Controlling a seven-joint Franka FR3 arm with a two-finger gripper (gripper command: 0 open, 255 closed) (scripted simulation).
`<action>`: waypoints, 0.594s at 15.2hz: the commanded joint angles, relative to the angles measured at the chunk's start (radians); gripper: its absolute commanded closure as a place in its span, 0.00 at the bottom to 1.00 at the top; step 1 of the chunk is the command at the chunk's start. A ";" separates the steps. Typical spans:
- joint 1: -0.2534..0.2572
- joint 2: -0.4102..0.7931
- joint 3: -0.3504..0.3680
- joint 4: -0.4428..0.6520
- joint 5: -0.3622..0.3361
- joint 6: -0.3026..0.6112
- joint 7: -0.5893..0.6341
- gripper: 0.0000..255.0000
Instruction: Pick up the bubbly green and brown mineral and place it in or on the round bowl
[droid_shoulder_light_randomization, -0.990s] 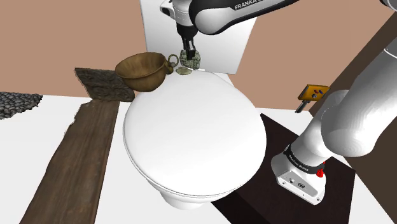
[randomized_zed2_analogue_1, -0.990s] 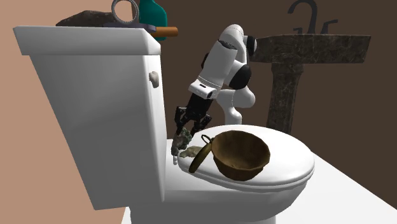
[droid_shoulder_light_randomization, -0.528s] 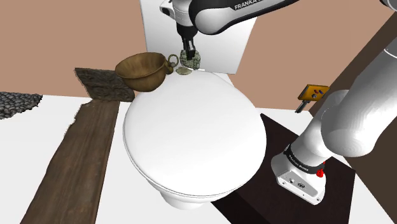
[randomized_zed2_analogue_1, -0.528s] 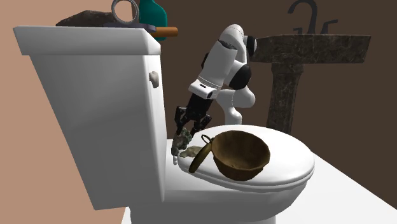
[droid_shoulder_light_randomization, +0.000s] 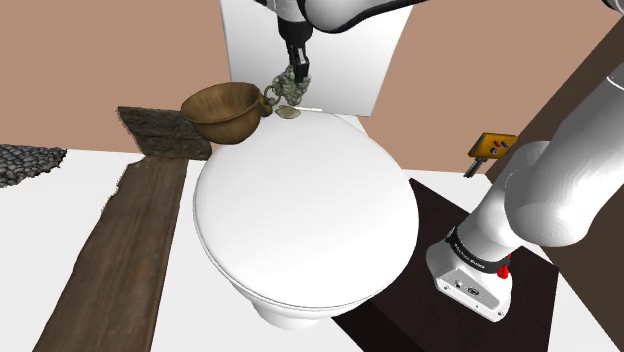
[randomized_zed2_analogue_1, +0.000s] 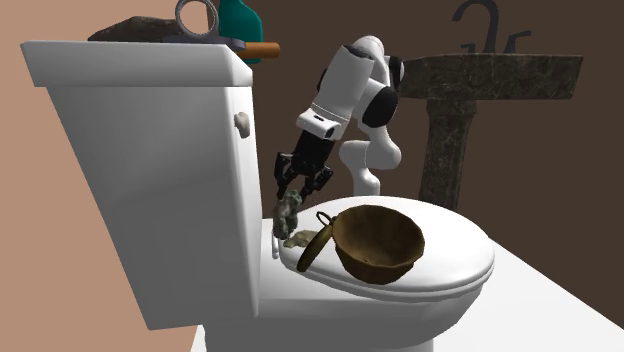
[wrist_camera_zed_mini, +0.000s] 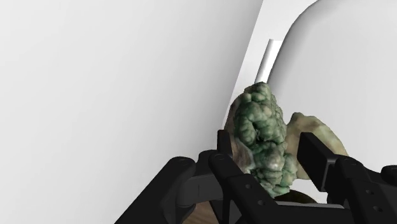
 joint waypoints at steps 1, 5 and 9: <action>0.000 -0.007 0.000 0.018 0.006 -0.022 -0.012 1.00; 0.002 -0.013 0.001 0.063 0.015 -0.069 -0.033 1.00; 0.003 -0.016 0.003 0.111 0.023 -0.117 -0.053 1.00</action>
